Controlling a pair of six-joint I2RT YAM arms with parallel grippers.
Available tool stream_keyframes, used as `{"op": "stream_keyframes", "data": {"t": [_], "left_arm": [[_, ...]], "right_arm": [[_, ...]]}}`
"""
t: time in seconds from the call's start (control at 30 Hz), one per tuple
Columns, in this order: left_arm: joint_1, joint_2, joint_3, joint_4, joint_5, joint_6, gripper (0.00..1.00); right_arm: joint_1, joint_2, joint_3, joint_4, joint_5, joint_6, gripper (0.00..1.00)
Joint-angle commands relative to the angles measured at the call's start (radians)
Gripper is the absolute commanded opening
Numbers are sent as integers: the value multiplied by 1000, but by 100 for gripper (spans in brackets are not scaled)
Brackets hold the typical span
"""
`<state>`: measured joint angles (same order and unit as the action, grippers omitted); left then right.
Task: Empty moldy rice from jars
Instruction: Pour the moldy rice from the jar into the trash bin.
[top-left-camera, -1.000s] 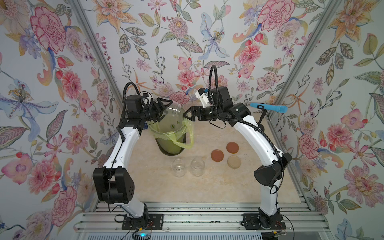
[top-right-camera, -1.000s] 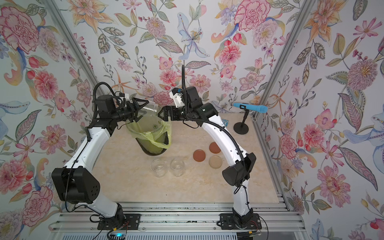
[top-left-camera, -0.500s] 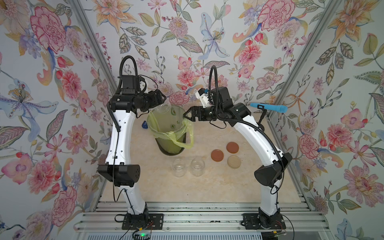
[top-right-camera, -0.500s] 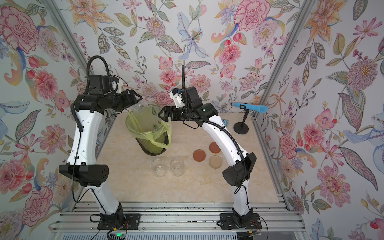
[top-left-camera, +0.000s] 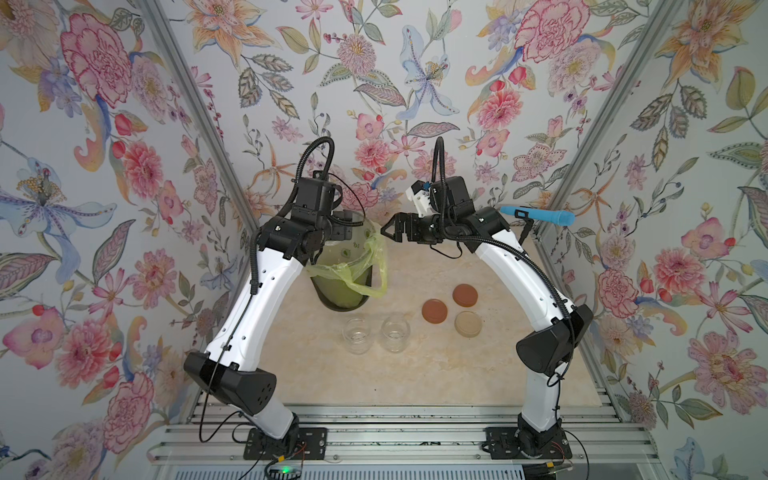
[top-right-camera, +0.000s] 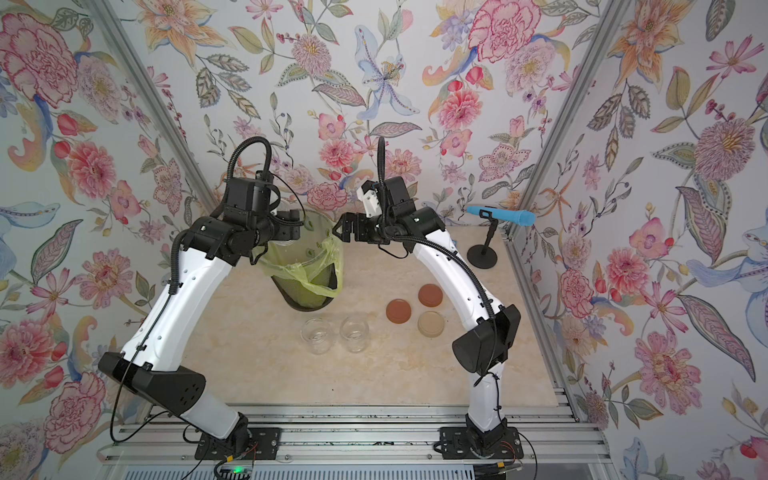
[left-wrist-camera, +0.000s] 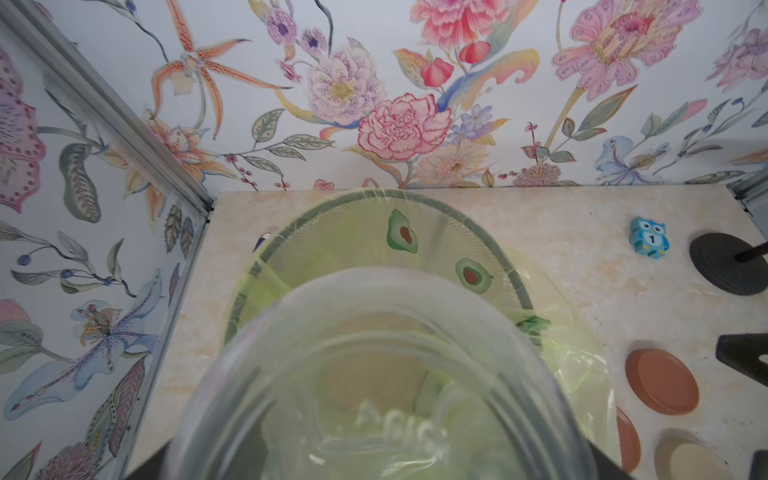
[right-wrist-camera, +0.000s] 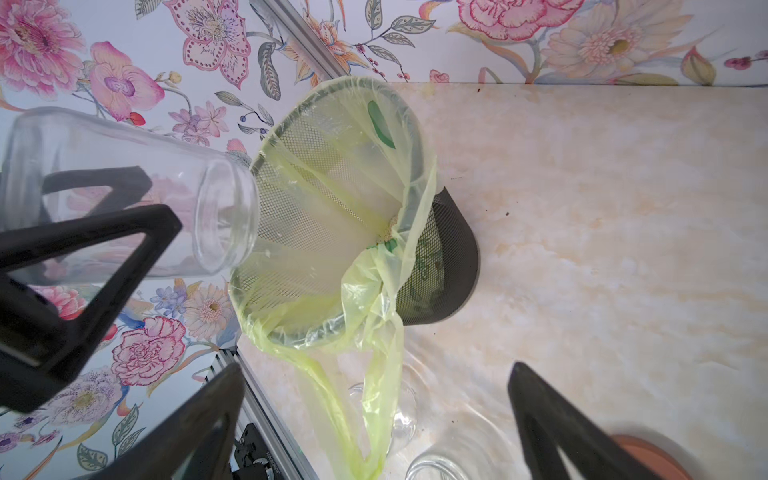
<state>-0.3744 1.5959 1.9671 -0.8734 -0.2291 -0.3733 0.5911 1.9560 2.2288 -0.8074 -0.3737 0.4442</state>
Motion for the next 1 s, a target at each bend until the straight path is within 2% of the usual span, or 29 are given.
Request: {"op": "stream_keyframes", "data": {"t": [0.0, 0.13, 0.23, 0.47, 0.57, 0.8, 0.97], "left_arm": [[8, -21, -10, 119, -68, 49, 0], [8, -23, -48, 155, -36, 73, 0], [8, -84, -94, 202, -16, 82, 0], [8, -194, -276, 402, 148, 126, 0], [9, -248, -369, 502, 209, 142, 0], [9, -350, -550, 687, 272, 174, 0], [9, -439, -715, 883, 299, 210, 0]], "right_arm": [[6, -42, -8, 17, 5, 15, 100], [6, -37, 0, 17, 2, 22, 100], [7, -34, 5, 19, -7, 26, 100], [7, -12, 60, 17, -71, 60, 100], [9, -11, 70, 17, -79, 97, 100], [5, 12, 119, 17, -170, 235, 100], [14, 45, 164, 18, -240, 312, 100]]}}
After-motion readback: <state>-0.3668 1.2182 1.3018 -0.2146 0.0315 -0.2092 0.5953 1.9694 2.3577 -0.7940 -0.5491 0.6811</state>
